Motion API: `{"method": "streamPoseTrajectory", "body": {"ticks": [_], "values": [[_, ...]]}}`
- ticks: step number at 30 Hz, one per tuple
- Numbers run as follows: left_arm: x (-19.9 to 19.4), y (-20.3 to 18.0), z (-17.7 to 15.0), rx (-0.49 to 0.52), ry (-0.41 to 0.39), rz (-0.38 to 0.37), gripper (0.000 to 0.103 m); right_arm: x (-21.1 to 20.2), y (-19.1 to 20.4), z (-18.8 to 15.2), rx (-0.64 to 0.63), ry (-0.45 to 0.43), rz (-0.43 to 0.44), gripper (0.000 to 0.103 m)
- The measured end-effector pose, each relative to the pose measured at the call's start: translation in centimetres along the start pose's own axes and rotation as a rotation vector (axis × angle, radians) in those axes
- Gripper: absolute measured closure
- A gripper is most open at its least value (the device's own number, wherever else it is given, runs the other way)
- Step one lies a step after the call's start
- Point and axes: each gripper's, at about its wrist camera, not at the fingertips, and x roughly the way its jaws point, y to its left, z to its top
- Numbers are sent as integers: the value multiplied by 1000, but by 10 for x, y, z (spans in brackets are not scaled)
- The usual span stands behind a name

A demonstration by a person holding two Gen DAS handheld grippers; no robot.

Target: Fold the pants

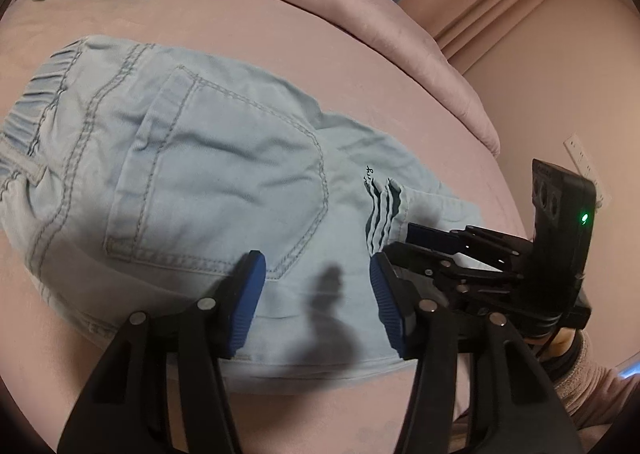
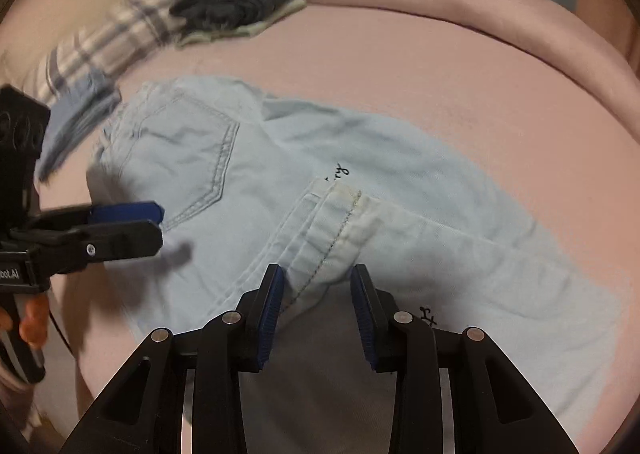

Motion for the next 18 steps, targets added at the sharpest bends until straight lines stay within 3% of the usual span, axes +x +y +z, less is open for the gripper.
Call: {"method": "streamPoseTrajectory", "body": {"ticks": [1,4,7,9,11,14,16,18], "values": [[-4,4,-3,-5,3,-3,49,-6,0,5,9,-3,31,68],[-9,13,-8,-17,3,-1,49,-15,-1,28,14,-60,13,68],[-20,23,-20,-27,-2,-6,50,-9,-37,54,169,-49,119,68],[-23,25,-23,-32,-8,-4,56,-1,-62,66,263,-34,138,68],[-27,28,-26,-35,-12,-3,60,19,-79,83,308,29,214,66],[-32,35,-31,-41,-19,-9,63,53,-98,88,388,210,401,62],[-37,40,-35,-39,-26,-14,63,62,-100,88,416,264,486,62],[-40,43,-38,-30,-29,-12,63,58,-92,87,397,262,561,63]]}}
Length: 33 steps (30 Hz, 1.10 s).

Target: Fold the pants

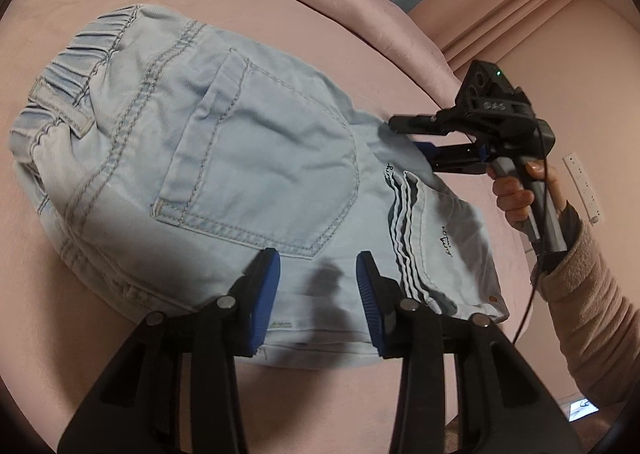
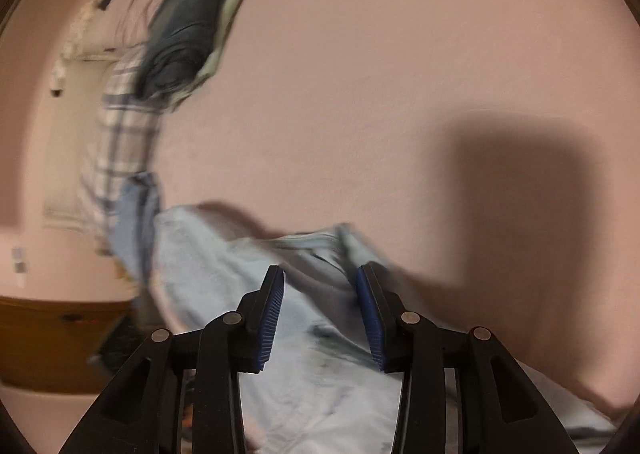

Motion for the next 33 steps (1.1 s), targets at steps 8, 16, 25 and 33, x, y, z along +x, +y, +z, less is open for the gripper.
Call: {"method": "streamPoseTrajectory", "body": {"ticks": [8,16,25,33], "values": [[7,-3,4,-3,7,12,73,-13,9,5,-81,-105,-105,95],[-3,2,-2,-15,16,21,78,-35,24,9,-166,-249,-283,102],[1,-4,7,-26,14,30,78,3,14,-12,-261,52,-238,101],[2,-3,7,-26,21,30,77,-3,20,-41,-290,16,-109,101]]}}
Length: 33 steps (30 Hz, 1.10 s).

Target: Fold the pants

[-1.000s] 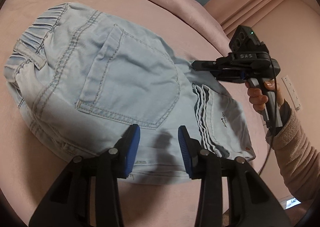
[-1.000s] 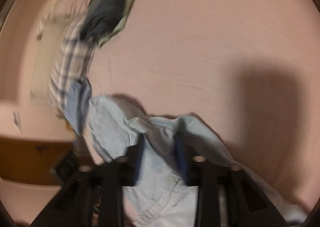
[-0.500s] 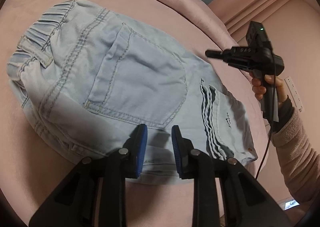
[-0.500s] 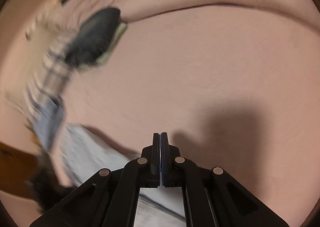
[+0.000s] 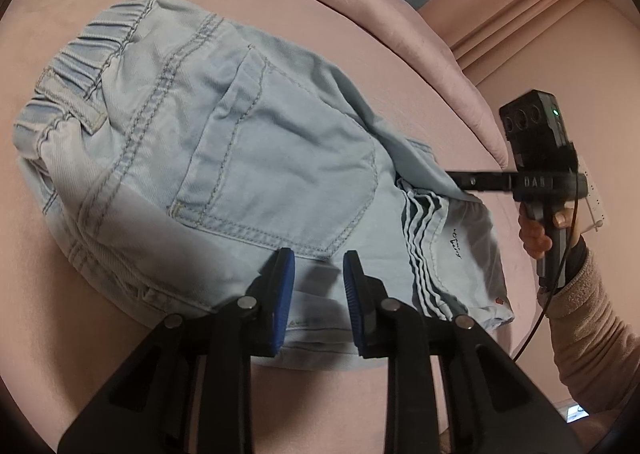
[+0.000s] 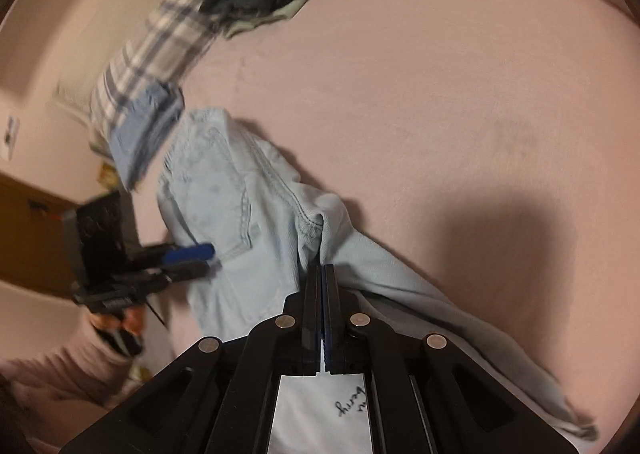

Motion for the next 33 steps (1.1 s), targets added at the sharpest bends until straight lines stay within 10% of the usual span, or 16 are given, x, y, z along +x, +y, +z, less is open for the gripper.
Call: {"method": "streamPoseTrajectory", "body": {"ticks": [5,12,15,20,23,33], "values": [[0,-1,0,0,1,4,77,-2,-31,15,279,-108,194,100],[1,-2,0,5,-2,0,77,2,-48,21,388,-99,219,84],[1,-1,-1,8,-3,-2,77,-4,-52,18,445,-141,300,55],[2,-2,-2,18,-4,3,78,8,-39,25,394,-62,222,57],[1,-8,-6,57,-3,58,85,15,-21,36,288,-33,65,93],[-10,-7,-19,79,58,150,98,7,-29,48,255,-145,-165,96]]}}
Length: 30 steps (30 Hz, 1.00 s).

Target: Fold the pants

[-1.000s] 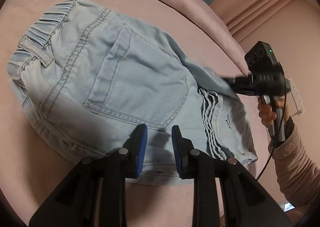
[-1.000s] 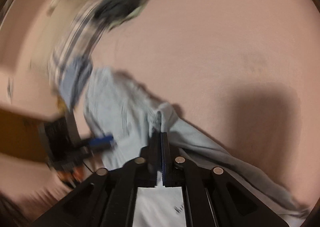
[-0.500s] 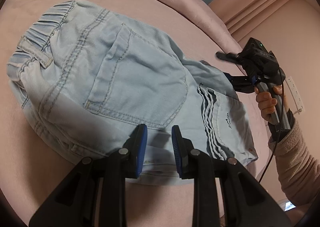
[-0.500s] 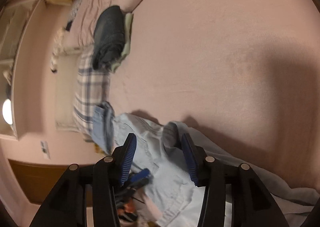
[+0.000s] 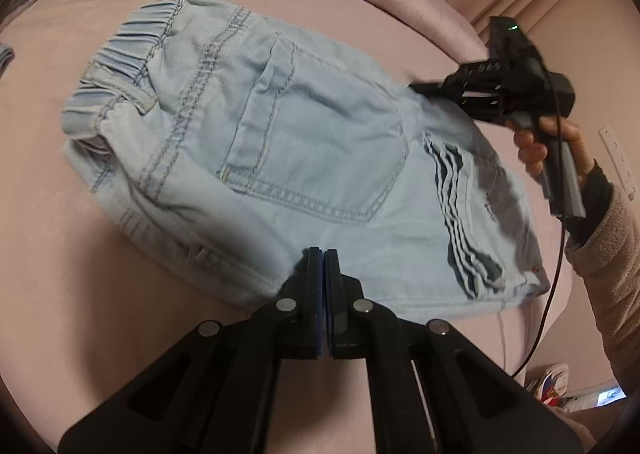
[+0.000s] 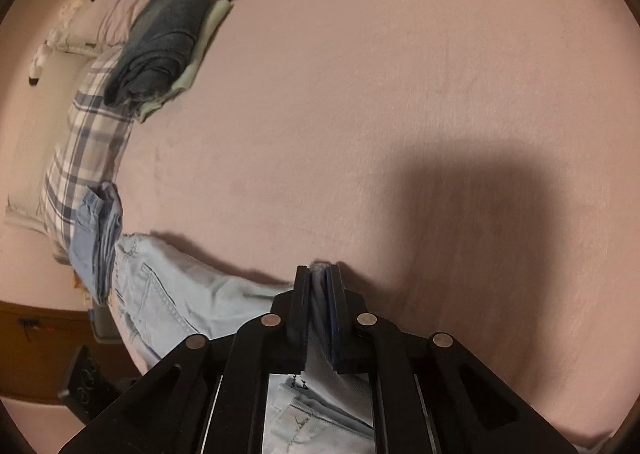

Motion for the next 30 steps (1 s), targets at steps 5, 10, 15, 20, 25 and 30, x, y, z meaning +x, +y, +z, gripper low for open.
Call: {"method": "streamPoseTrajectory", "body": {"ticks": [5,10,15,20,25,30], "values": [[-16,-4,0,-9,5,-13,93,-61,25,-33,-136,-160,-45,95],[-13,-41,14,71,-49,-53,61,-62,62,-103,-357,-78,-122,95],[20,-64,20,128,-25,6,61,-37,72,-155,-427,-31,-183,95],[19,-61,-2,172,-24,48,61,-6,87,-183,-504,-7,-276,95],[6,-45,-17,117,-35,-8,61,-29,93,-170,-490,-51,-225,95],[0,-46,-17,58,-45,-33,58,-50,67,-124,-357,-152,-240,90]]}}
